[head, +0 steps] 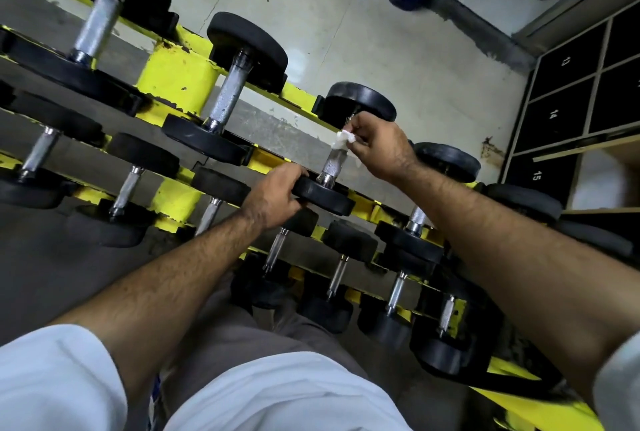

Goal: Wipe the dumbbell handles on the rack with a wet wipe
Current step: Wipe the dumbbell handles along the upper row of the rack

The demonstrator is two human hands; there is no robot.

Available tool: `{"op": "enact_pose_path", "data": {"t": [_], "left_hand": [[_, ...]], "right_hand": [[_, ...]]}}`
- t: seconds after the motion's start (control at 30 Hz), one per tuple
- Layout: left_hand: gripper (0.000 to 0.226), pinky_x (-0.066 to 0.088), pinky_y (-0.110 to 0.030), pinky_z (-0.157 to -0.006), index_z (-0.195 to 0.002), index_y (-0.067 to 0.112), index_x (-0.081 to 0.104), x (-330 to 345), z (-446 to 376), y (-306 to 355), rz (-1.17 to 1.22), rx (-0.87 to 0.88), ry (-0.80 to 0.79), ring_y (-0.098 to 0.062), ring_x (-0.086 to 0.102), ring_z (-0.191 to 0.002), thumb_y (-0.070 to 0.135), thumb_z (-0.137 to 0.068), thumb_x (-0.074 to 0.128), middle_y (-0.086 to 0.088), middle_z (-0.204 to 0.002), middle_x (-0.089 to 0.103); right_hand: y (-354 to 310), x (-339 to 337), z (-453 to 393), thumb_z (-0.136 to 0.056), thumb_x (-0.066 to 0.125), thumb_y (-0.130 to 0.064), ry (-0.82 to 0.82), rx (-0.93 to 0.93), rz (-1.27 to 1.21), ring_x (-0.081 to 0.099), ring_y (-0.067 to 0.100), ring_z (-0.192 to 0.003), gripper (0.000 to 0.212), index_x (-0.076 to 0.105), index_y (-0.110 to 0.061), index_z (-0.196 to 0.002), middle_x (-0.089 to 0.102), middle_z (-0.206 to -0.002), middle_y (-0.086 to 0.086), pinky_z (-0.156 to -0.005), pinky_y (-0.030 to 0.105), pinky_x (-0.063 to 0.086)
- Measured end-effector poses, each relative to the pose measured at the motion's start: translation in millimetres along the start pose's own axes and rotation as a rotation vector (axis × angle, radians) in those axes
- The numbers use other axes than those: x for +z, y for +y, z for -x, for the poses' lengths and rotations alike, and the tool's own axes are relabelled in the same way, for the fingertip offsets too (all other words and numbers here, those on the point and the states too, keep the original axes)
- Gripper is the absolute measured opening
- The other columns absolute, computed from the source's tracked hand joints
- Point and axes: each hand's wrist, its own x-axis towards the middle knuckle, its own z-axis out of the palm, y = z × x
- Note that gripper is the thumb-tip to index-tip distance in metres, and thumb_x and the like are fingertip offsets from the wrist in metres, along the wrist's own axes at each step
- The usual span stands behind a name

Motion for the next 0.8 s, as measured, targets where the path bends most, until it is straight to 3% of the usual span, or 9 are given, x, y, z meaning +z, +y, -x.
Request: {"op": "enact_pose_path", "data": {"t": [0.1, 0.23, 0.37, 0.53, 0.7, 0.8], "left_hand": [[0.036, 0.044, -0.031, -0.08, -0.103, 0.011, 0.056, -3.5, 2.2, 10.5, -0.171, 0.099, 0.072, -0.019, 0.046, -0.096, 0.012, -0.071, 0.074, -0.002, -0.101, 0.051], [0.04, 0.038, -0.028, -0.073, -0.097, 0.012, 0.053, -1.7, 6.0, 26.8, -0.381, 0.134, 0.122, -0.02, 0.043, -0.091, 0.01, -0.065, 0.076, -0.004, -0.097, 0.047], [0.044, 0.028, -0.027, -0.07, -0.093, 0.013, 0.052, 8.9, 8.9, 44.8, -0.519, 0.156, 0.147, -0.019, 0.039, -0.084, 0.012, -0.059, 0.08, -0.005, -0.09, 0.046], [0.046, 0.039, -0.034, -0.067, -0.089, 0.012, 0.052, 11.7, 6.3, 46.6, -0.57, 0.114, 0.164, -0.024, 0.044, -0.081, 0.002, -0.052, 0.076, -0.008, -0.087, 0.047], [0.046, 0.041, -0.036, -0.067, -0.089, 0.012, 0.052, 13.2, 5.1, 51.0, -0.585, 0.09, 0.131, -0.026, 0.045, -0.081, 0.005, -0.051, 0.076, -0.009, -0.088, 0.048], [0.046, 0.04, -0.035, -0.068, -0.089, 0.013, 0.051, 12.2, 4.6, 50.8, -0.586, 0.066, 0.121, -0.025, 0.044, -0.082, 0.006, -0.051, 0.076, -0.008, -0.088, 0.047]], "right_hand": [[4.1, -6.1, -1.8, -0.087, 0.072, -0.025, 0.074, 0.013, -0.035, 0.067, 0.009, -0.091, 0.024, 0.07, -0.029, -0.111, 0.074, -0.101, -0.008, -0.076, 0.024, 0.05], [6.0, -10.3, -2.9, -0.088, 0.069, -0.023, 0.179, -0.068, 0.058, 0.068, 0.017, -0.085, 0.017, 0.074, -0.025, -0.104, 0.075, -0.094, -0.005, -0.071, 0.028, 0.051], [3.9, -5.0, -5.4, -0.09, 0.061, -0.019, 0.215, -0.272, 0.213, 0.07, 0.024, -0.098, 0.026, 0.07, -0.023, -0.114, 0.074, -0.109, -0.003, -0.077, 0.038, 0.056], [13.5, 12.1, -23.0, -0.083, 0.06, -0.015, 0.233, -0.54, 0.311, 0.071, 0.022, -0.102, 0.024, 0.072, -0.014, -0.104, 0.073, -0.115, 0.001, -0.069, 0.033, 0.057], [36.9, 28.8, -25.9, -0.081, 0.074, -0.011, 0.11, -0.643, 0.446, 0.066, 0.026, -0.115, 0.02, 0.071, -0.012, -0.101, 0.071, -0.12, 0.009, -0.089, 0.036, 0.055], [45.0, 30.0, -17.4, -0.085, 0.065, -0.003, 0.031, -0.632, 0.494, 0.055, 0.03, -0.13, 0.039, 0.066, -0.007, -0.124, 0.06, -0.139, 0.013, -0.104, 0.039, 0.046]]}}
